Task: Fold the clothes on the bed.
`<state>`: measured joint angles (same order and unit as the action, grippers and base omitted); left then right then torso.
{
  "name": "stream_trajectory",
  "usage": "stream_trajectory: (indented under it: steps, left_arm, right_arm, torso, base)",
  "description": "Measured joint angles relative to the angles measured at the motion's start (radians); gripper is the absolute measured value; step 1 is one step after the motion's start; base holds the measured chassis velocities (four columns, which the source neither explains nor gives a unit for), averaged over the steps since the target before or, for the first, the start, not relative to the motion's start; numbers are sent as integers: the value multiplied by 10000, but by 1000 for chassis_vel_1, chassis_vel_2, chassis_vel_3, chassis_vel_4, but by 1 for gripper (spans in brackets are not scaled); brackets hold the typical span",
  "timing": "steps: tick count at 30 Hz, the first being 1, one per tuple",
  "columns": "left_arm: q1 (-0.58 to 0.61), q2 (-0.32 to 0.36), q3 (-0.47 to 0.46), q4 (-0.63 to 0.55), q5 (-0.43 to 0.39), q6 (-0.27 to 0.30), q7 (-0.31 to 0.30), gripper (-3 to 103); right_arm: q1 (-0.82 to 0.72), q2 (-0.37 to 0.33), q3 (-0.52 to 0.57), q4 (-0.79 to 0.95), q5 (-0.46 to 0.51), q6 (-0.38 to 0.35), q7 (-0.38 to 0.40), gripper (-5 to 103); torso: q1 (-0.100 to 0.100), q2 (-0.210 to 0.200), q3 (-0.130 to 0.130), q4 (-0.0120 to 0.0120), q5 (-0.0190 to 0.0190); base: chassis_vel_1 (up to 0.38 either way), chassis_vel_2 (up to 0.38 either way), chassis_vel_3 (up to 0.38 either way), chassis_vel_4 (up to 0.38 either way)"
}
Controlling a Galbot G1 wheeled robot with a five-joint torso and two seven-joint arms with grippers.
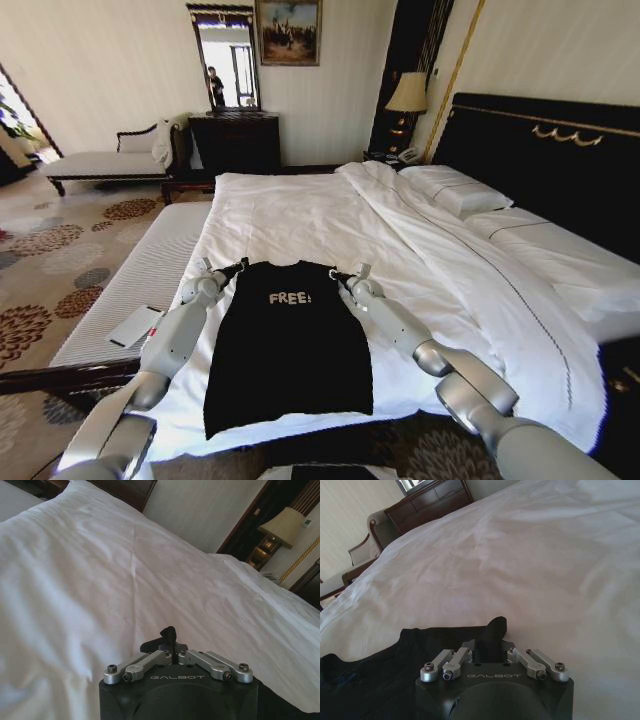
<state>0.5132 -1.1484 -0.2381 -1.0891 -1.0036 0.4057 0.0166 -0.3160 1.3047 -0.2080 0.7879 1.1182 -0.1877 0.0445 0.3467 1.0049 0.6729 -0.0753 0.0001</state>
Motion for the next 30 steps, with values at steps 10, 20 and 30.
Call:
stream_trajectory:
  steps: [10, 20, 30]
  left_arm:
    - [66, 40, -149, -30, -1, -49, 0, 0]
    - [-219, 324, -381, -473, -900, -385, -118, 0]
    - [-817, 639, -538, -570, -1543, -521, -320, 0]
  right_arm:
    - [161, -2, -110, 10, 45, 187, -114, 1]
    - [525, -526, -125, 1441, 1620, 1292, -24, 0]
    - [694, -1093, -312, 2370, 2061, 2039, 57, 0]
  torso:
    - [0, -1, 1, 1, 0]
    - [0, 0, 0, 1, -2]
    - [-1, 0, -1, -2, 0]
  base:
    - [0, 0, 0, 0]
    - [0, 0, 0, 0]
    - [0, 0, 0, 0]
